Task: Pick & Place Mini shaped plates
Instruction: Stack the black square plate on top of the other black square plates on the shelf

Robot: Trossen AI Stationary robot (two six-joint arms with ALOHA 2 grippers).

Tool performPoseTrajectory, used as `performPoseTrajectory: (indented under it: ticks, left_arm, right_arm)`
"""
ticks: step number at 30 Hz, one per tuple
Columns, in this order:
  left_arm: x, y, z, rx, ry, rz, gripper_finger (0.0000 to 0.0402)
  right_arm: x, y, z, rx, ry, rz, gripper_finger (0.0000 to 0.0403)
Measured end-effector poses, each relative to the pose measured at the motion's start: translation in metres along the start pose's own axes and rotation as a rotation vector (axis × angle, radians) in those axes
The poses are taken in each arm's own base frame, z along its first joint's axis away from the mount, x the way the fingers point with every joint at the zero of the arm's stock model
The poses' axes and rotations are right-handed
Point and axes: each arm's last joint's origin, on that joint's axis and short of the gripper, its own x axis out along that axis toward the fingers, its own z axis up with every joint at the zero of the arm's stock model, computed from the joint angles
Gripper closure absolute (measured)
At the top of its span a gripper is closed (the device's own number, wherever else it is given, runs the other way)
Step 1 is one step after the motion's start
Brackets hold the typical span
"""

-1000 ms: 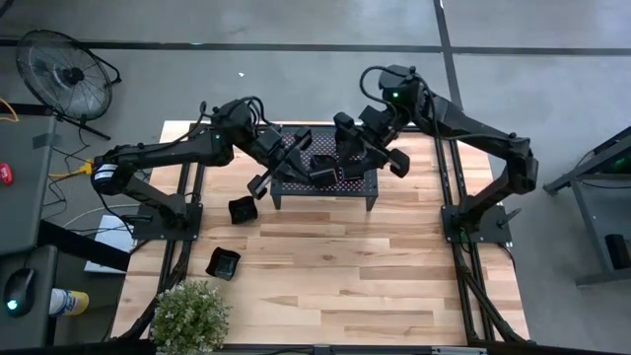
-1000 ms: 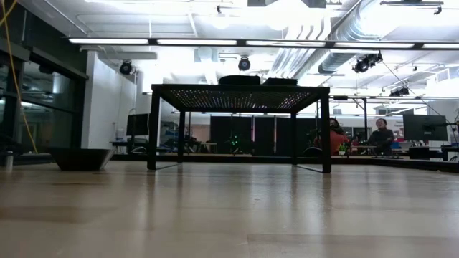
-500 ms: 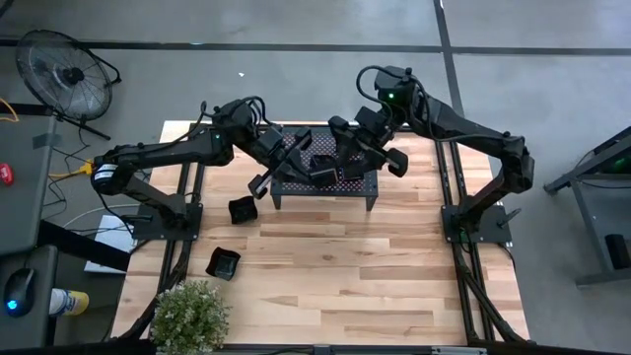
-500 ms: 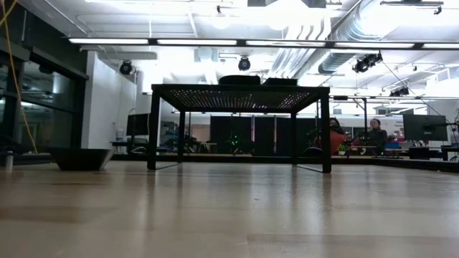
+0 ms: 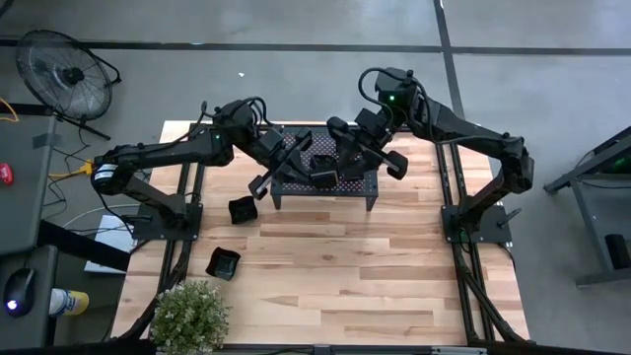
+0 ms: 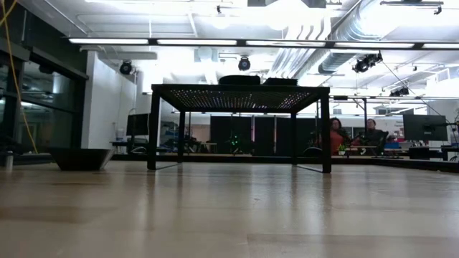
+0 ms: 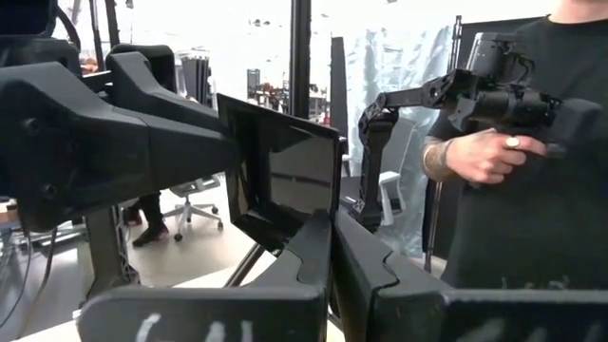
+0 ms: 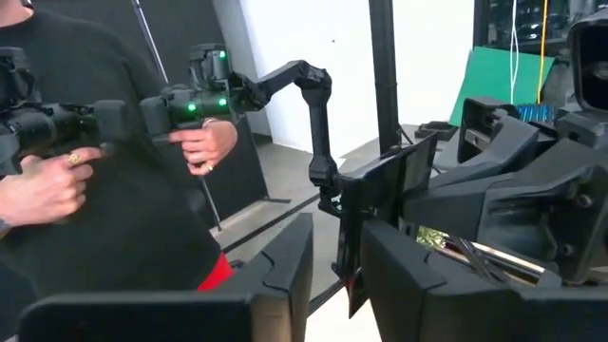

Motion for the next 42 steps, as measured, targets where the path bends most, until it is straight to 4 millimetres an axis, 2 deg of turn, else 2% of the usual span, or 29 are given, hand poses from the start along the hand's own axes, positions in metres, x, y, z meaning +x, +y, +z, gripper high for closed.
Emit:
performPoseTrajectory:
  ticks: [8,17,23,32,37,42]
  left_arm:
    - [0.0,0.0,0.0,0.0,0.0,-0.001,0.0401]
    - [0.0,-0.0001,0.0,-0.001,0.001,-0.004,0.0401]
    - [0.0,-0.0001,0.0,-0.001,0.001,-0.004,0.0401]
    - [0.0,0.0006,0.0001,-0.02,-0.004,0.022,0.0397]
    - [-0.0002,0.0012,0.0007,-0.071,-0.011,0.052,0.0372]
    - [-0.0005,0.0024,0.0012,-0.104,-0.021,0.097,0.0307]
  right_arm:
    - [0.0023,0.0002,-0.0002,0.003,0.001,-0.013,0.0358]
    - [0.003,0.0003,-0.0004,0.001,0.001,-0.012,0.0367]
    - [0.003,0.0,-0.0005,-0.022,0.001,-0.013,0.0399]
    - [0.0028,0.0006,-0.0002,-0.032,0.0,0.013,0.0401]
    - [0.0029,0.0018,-0.0002,-0.031,0.001,0.051,0.0402]
    - [0.003,0.002,-0.0001,-0.031,0.0,0.052,0.0402]
